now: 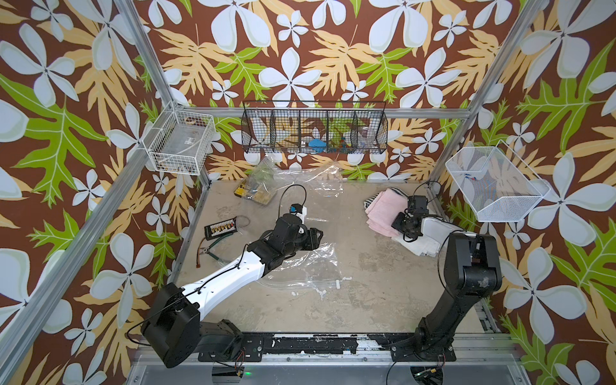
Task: Place the folded towel into the vacuum bag
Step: Pick up the towel from the center of the board, then place the towel at the center of the board.
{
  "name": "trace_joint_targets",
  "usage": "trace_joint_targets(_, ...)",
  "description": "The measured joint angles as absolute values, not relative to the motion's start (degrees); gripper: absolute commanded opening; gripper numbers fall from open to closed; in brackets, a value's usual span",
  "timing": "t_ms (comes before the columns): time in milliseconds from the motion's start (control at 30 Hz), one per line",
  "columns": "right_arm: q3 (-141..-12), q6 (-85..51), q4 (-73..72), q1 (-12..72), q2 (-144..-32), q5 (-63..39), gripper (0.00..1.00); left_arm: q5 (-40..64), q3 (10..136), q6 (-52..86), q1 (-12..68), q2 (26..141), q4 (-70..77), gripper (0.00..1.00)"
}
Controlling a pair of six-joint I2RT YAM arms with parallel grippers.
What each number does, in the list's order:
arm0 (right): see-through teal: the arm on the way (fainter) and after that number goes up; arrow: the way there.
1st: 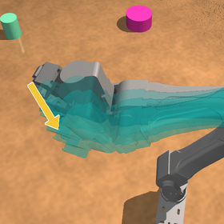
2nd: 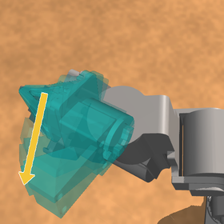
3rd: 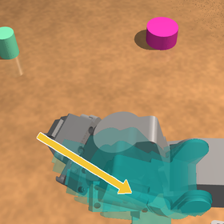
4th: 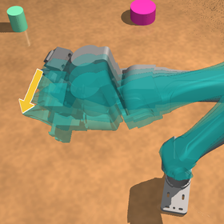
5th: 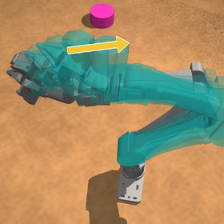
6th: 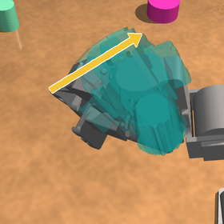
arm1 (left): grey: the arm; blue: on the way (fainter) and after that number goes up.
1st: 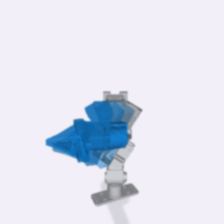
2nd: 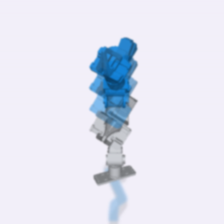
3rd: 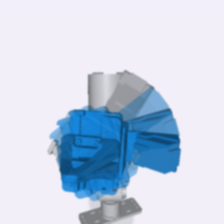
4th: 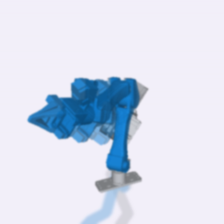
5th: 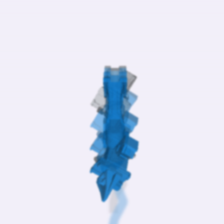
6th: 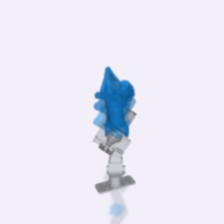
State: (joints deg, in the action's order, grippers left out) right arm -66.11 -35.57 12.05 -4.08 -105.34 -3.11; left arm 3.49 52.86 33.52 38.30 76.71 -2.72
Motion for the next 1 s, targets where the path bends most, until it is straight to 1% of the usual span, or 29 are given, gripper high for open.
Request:
trace_joint_targets(33,-66.0,-35.6,11.9,-4.0,-105.0,-3.7,0.23,3.5,52.8,33.8,38.3,76.6,-2.7,0.6)
trace_joint_targets(100,-65.6,-35.8,12.2,-3.7,-103.2,-4.8,0.17,3.4,52.7,34.0,38.3,76.0,-2.7,0.6)
trace_joint_targets(300,-68.4,-34.9,13.6,-1.0,-97.3,-7.7,0.11,3.2,52.6,34.2,38.3,76.0,-2.5,0.59)
trace_joint_targets(400,-68.6,-34.5,14.0,0.9,-94.1,-10.8,0.1,3.3,52.6,34.4,38.3,76.1,-2.5,0.59)
trace_joint_targets(533,-65.0,-35.6,13.3,3.7,-87.4,-17.4,0.11,3.2,52.8,34.4,38.3,76.1,-2.3,0.59)
trace_joint_targets(667,-57.9,-35.8,12.2,5.5,-80.4,-22.9,0.11,3.3,52.8,34.6,38.3,76.3,-1.3,0.59)
trace_joint_targets(767,-50.4,-35.5,12.2,4.8,-78.8,-22.5,0.12,3.5,52.6,34.9,38.4,77.3,-0.1,0.59)
trace_joint_targets(867,-44.2,-35.0,13.2,1.6,-80.5,-21.8,0.15,4.0,52.5,35.9,38.7,78.3,0.2,0.59)
trace_joint_targets(900,-43.3,-34.7,13.8,0.6,-81.2,-21.2,0.2,4.2,52.5,35.9,38.9,78.4,0.2,0.59)
trace_joint_targets(967,-43.3,-33.8,14.4,0.0,-82.2,-19.9,0.34,4.8,52.5,35.9,39.2,78.4,0.2,0.59)
trace_joint_targets(1000,-43.7,-33.3,14.4,0.0,-82.5,-19.3,0.45,4.8,52.6,35.9,39.2,78.4,0.2,0.59)
